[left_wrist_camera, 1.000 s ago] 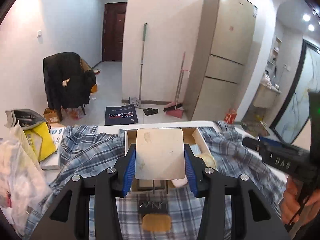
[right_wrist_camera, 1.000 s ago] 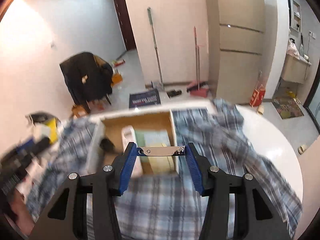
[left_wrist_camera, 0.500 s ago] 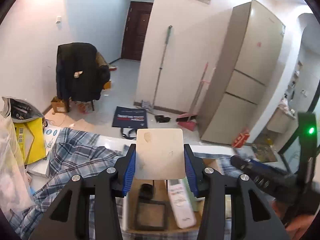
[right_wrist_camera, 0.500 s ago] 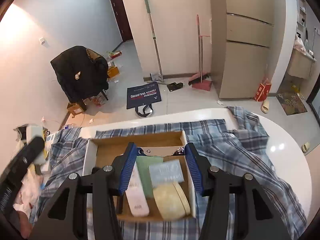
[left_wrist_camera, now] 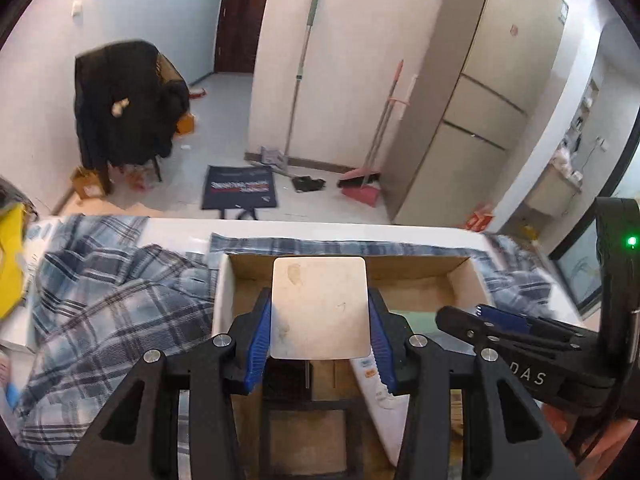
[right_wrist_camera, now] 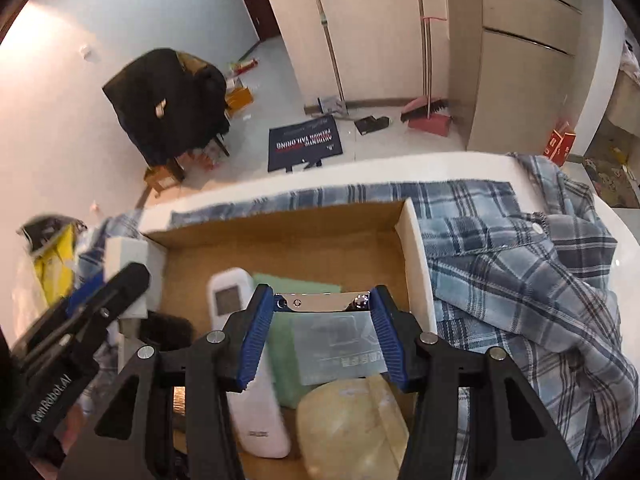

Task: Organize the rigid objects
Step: 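Open the left gripper to drop the plug while the right gripper releases the clipper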

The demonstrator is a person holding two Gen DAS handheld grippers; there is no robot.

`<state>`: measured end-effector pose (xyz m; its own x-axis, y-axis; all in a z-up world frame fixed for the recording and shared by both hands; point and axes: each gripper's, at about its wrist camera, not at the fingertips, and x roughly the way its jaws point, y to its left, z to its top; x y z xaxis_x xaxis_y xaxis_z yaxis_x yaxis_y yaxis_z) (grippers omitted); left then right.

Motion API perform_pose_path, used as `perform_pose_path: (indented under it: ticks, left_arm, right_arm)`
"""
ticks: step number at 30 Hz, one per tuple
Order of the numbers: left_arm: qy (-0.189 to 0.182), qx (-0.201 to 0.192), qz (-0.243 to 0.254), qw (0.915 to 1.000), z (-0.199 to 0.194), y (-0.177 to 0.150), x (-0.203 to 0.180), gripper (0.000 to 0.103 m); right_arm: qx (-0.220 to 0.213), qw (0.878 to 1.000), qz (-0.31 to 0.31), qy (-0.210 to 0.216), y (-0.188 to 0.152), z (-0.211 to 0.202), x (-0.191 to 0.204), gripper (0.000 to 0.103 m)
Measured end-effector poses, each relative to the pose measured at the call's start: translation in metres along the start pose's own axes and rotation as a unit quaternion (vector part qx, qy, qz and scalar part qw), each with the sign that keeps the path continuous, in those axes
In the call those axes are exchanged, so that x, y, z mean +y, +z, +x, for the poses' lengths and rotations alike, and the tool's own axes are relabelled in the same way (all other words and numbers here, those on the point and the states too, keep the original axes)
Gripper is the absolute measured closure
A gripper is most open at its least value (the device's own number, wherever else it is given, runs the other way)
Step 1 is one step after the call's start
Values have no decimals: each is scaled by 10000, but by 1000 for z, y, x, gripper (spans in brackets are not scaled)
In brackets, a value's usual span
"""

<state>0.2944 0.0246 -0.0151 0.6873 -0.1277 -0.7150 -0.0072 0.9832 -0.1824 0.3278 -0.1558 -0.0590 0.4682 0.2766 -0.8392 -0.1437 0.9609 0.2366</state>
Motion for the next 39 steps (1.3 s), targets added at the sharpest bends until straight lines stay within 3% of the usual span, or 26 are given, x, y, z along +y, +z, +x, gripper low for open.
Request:
perform_pose_path:
  ticks: [3, 7, 10, 16, 24, 30, 31, 33, 35, 39]
  left_arm:
    - [197, -24, 219, 9996, 3, -2, -3, 56]
    - [85, 207, 23, 9997, 15, -3, 8, 56]
    - [200, 304, -100, 9993, 21, -3, 15, 56]
    - [0, 366, -78, 9993, 20, -2, 15, 56]
    - [-244, 171, 6, 9996, 9, 0, 8, 56]
    - [-256, -213, 128, 9994, -7, 4, 7, 55]
    - [-286, -357, 180, 9988, -13, 5, 6, 51]
    - [-310, -823, 250, 9958, -28, 5, 5, 28]
    - [-219, -1215, 301, 9919, -43, 7, 6, 26]
    - [-251, -1558, 325, 9869, -61, 10, 6, 21]
  right_arm:
    - [51, 9999, 89, 122, -1, 6, -5, 54]
    - [-54, 9998, -86, -142, 0, 6, -3, 54]
    - [-56, 9999, -43, -129, 1, 5, -5, 54]
    - [-109, 9998, -91, -135, 0, 5, -5, 54]
    - [-210, 9994, -72, -272, 0, 3, -4, 54]
    - [-329, 9993, -120, -96, 0, 2, -1, 54]
    - [-391, 9990, -191, -127, -1, 2, 2, 54]
    - [-521, 9977, -360, -257, -3, 4, 7, 54]
    - [-539, 9973, -443, -226, -4, 6, 11, 54]
    - [-513, 9974, -498, -94, -4, 8, 14, 53]
